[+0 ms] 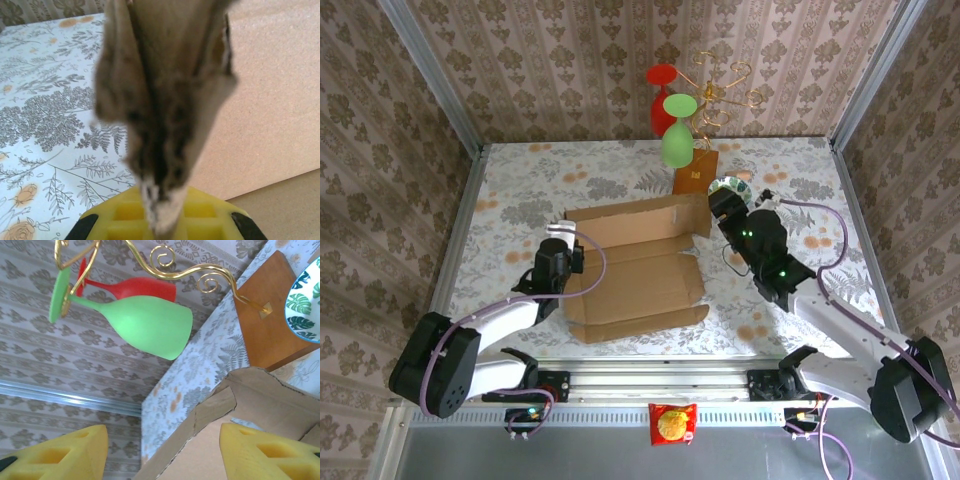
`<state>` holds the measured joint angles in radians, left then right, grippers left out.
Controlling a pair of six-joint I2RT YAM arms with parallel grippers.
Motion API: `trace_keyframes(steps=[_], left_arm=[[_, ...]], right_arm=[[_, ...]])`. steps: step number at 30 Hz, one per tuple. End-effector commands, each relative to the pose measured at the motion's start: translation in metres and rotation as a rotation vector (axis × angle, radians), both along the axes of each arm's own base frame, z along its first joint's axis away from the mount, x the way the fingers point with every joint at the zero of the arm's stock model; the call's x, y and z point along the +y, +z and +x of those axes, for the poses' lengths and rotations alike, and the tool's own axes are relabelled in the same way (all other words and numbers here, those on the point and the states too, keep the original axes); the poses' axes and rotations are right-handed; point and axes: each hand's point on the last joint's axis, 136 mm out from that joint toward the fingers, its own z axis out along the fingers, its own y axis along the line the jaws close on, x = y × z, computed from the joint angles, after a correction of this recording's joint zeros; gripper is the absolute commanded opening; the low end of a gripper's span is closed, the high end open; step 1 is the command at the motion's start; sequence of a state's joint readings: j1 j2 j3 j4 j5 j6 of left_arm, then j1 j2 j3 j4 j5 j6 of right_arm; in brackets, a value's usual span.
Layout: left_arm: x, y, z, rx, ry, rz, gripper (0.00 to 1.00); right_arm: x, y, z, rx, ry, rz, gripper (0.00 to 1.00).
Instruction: Fold the paper box
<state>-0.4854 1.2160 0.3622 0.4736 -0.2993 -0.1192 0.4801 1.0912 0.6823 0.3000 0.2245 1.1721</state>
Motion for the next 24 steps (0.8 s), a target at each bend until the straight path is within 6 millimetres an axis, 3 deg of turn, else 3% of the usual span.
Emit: trace_keyframes(steps=[1,10,12,20,24], left_arm=[[-0.004,-0.006,-0.004,0.050,-0.033,0.006,0.00],[-0.006,-0.002,-0.003,0.049,-0.038,0.007,0.00],[-0.006,-0.001,-0.002,0.047,-0.037,0.007,0.00],[-0.009,-0.001,0.002,0.043,-0.034,0.006,0.00],[-0.012,0.000,0.003,0.042,-0.038,0.016,0.00]], right_arm=[[0.006,-0.011,0.013,0.045,0.020,-0.117,0.61],[0.034,-0.019,0.054,0.079,0.103,-0.222,0.62],[0.040,-0.036,0.062,0.119,0.124,-0.232,0.62],[0.055,-0.063,0.065,0.178,0.189,-0.191,0.63],[0.063,-0.062,0.062,0.180,0.221,-0.155,0.62]])
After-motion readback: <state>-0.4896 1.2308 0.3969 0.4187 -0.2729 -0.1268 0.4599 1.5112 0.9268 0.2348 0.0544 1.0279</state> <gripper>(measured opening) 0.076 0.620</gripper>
